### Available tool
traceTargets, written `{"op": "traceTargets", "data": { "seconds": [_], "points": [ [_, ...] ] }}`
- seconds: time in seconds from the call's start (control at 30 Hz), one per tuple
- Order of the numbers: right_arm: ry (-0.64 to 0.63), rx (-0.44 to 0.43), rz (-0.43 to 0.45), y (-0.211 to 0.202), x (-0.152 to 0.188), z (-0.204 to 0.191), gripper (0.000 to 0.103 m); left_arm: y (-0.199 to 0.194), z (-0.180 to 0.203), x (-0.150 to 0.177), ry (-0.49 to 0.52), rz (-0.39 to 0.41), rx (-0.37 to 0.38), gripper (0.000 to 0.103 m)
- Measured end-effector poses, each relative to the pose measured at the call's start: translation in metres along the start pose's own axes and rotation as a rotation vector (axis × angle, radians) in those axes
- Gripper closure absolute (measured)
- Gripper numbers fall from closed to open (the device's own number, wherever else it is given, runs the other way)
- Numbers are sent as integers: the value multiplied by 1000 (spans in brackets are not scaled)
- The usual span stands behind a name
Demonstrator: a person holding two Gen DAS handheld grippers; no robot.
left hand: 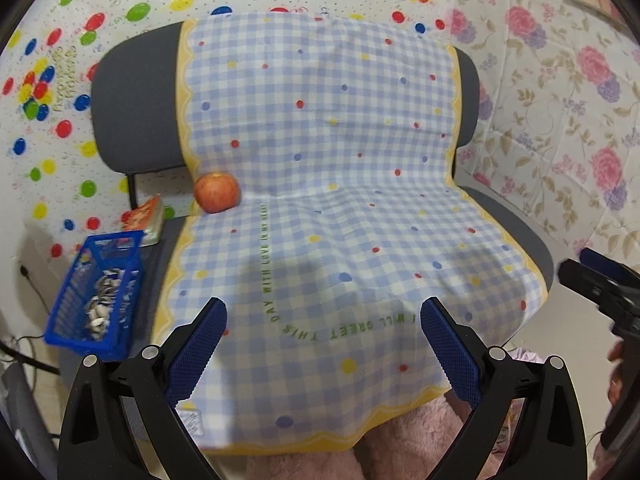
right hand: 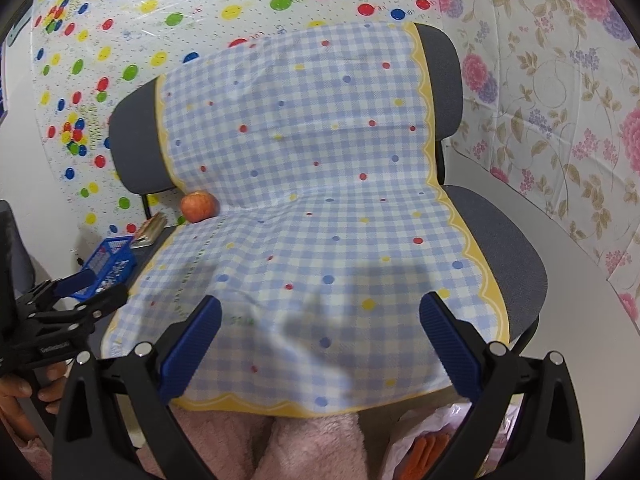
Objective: Collect trash
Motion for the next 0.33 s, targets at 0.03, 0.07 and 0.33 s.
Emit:
{"op": "traceTargets", "data": {
  "seconds": [0.03,0.07,0.33],
  "points": [
    [0,10,-8,7,-1,5,6,4,0,0,-6,-8,13,7],
    [-5,18,-13,17,-2,11,6,9,1,0,-10,-16,21,7],
    [-47,144,-83,133,-22,77,6,33,4,0,5,12,22,6]
  ]
}}
Point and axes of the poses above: each gripper's, at about its wrist camera, not at the fingertips, and y roughly the way its jaws point, z to its right, x to its underside, the point moved 7 cm from there along y, roughly the way its jaws point, and after that the axes turned 6 degrees about z, right-handed, at the moved point
